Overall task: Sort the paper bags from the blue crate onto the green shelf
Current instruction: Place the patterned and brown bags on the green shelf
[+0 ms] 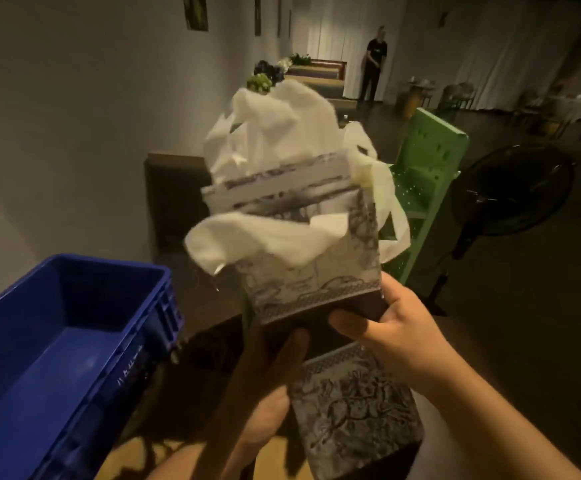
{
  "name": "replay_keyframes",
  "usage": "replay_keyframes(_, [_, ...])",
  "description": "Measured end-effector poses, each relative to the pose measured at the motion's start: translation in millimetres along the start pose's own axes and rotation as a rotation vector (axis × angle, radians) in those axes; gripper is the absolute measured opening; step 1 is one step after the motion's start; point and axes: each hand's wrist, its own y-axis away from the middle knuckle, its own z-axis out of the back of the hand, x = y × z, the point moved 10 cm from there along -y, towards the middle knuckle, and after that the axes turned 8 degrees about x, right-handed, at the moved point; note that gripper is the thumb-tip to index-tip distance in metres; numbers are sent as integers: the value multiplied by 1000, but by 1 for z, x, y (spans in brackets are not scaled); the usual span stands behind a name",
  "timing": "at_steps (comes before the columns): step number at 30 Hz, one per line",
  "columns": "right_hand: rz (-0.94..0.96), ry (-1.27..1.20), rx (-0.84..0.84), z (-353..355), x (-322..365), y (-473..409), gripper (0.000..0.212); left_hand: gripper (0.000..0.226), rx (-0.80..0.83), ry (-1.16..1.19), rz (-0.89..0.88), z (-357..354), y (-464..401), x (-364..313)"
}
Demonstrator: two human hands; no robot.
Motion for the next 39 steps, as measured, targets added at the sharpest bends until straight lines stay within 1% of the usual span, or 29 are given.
replay_keyframes(1, [23, -41, -34, 6, 7, -2, 42, 107, 59, 30, 19, -4, -7, 5])
replay_keyframes(2, [42, -68, -68, 11, 14, -5, 41, 108, 85, 0, 76, -5, -10, 8])
replay_keyframes(4, [62, -121, -123, 22, 28, -12, 42, 113, 80, -151, 183, -6, -17, 4])
replay_keyframes(5, [68, -136, -147, 28, 34, -17, 42, 112, 93, -220, 178, -9, -22, -5])
replay_keyframes(7, [82, -128, -209, 41, 44, -29, 40, 89, 164, -266, 153, -16, -31, -21])
replay_keyframes(9, [94, -157, -243, 50, 53, -43, 41, 69, 240, -223, 199, -25, -32, -30])
replay_keyframes(11, [96, -211, -247, 54, 60, -59, 45, 58, 311, -203, 185, -30, -33, -43])
replay_keyframes(12, [94, -235, -249, 56, 63, -67, 44, 51, 315, -204, 179, -29, -36, -47])
replay_keyframes(14, [86, -267, -255, 59, 67, -84, 33, 39, 229, -225, 212, -17, -49, -51])
replay_keyframes(15, [77, -272, -260, 61, 68, -93, 29, 38, 202, -237, 239, -12, -55, -51])
replay_keyframes(19, [23, -307, -306, 66, 80, -119, 33, 48, 232, -262, 336, -3, -74, -54])
replay_keyframes(21, [-2, -312, -339, 70, 86, -130, 36, 44, 226, -224, 315, -1, -83, -65])
replay_keyframes(22, [-14, -300, -354, 72, 88, -135, 38, 41, 210, -194, 282, 1, -89, -71])
replay_keyframes(23, [-27, -269, -369, 73, 91, -140, 39, 42, 173, -177, 243, 5, -96, -78])
replay_keyframes(24, [-48, -229, -383, 74, 92, -145, 40, 51, 138, -156, 202, 7, -101, -84])
replay_keyframes(26, [-110, -157, -391, 72, 90, -154, 41, 81, 78, -114, 179, 12, -111, -90])
replay_keyframes(27, [-148, -134, -385, 70, 88, -158, 42, 87, 53, -94, 176, 15, -115, -92])
replay_keyframes(29, [-214, -98, -350, 65, 80, -168, 46, 86, 18, -73, 183, 22, -121, -95])
replay_keyframes(31, [-256, -53, -306, 59, 76, -174, 46, 78, -5, -51, 214, 29, -124, -97])
replay_keyframes(34, [-317, 56, -254, 50, 70, -175, 36, 35, -26, -80, 271, 32, -125, -101])
replay_keyframes(35, [-334, 87, -248, 47, 69, -173, 32, 25, -32, -76, 295, 32, -124, -101])
replay_keyframes(37, [-366, 157, -260, 46, 67, -165, 31, 18, -35, -55, 327, 31, -125, -101])
replay_keyframes(39, [-367, 173, -287, 46, 64, -156, 34, 19, -21, -41, 344, 29, -124, -104])
